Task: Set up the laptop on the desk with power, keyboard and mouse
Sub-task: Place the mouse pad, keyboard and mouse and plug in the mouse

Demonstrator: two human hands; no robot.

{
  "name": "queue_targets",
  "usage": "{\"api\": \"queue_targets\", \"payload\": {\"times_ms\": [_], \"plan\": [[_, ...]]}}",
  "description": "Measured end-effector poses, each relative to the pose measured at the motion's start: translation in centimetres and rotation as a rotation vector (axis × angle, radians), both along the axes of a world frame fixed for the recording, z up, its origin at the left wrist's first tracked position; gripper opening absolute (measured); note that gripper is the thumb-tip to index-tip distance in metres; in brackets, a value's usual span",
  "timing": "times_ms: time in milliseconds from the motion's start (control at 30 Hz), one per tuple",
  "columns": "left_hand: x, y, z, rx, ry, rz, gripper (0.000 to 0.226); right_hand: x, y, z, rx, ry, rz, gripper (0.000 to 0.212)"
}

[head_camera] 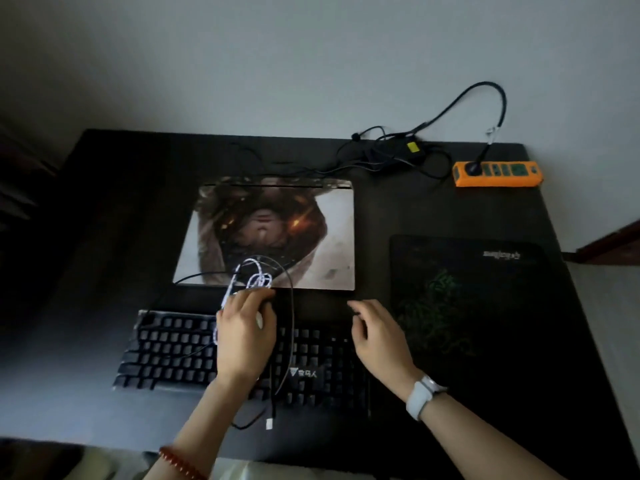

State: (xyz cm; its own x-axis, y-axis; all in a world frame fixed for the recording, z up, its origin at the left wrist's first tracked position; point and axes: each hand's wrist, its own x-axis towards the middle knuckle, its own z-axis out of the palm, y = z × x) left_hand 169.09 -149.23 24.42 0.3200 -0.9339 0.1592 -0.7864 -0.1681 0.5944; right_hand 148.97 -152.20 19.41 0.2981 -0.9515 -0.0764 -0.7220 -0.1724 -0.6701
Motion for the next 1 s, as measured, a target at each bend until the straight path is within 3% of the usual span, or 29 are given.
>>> {"api": "queue_targets", "payload": {"times_ms": [100, 233, 333, 467, 533, 633, 700, 767, 900, 1000], "plan": [[5.0, 2.3, -0.3, 0.082, 0.002, 0.103, 0.022, 6.1, 1.4, 0.7, -0.044, -0.065, 0.110, 0.027], [7.8, 4.1, -2.3, 0.545, 0.049, 0.047, 0.039, 11.0, 1.8, 0.6, 0.008, -0.058, -0.035, 0.033], [9.1, 4.9, -3.4, 0.483, 0.183, 0.161, 0.016, 12.2, 1.5, 0.3, 0.067, -0.023, -0.158, 0.040], [12.0, 5.2, -4.2, 0.359, 0.412, 0.270, 0.010, 12.6, 1.4, 0.3, 0.119, -0.034, -0.258, 0.034], [13.4, 5.3, -4.5, 0.339, 0.430, 0.283, 0.009, 12.8, 1.6, 0.8, -0.059, 0.031, -0.235, 0.033], [14.5, 5.4, -5.1, 0.353, 0.451, 0.266, 0.013, 13.5, 1.9, 1.5, -0.436, 0.165, 0.247, 0.038], [14.6, 5.4, -5.6, 0.351, 0.462, 0.268, 0.015, 14.0, 1.3, 1.4, -0.426, 0.296, 0.735, 0.058], [14.4, 5.5, -6.0, 0.338, 0.442, 0.292, 0.014, 14.4, 0.1, 1.3, -0.322, 0.493, 1.035, 0.077], [14.4, 5.4, -6.4, 0.328, 0.414, 0.376, 0.016, 15.9, -2.0, 1.2, -0.435, 0.781, 1.328, 0.093], [14.4, 5.1, -6.4, 0.329, 0.405, 0.395, 0.016, 17.2, -2.2, 1.1, -0.517, 0.891, 1.409, 0.081]]}}
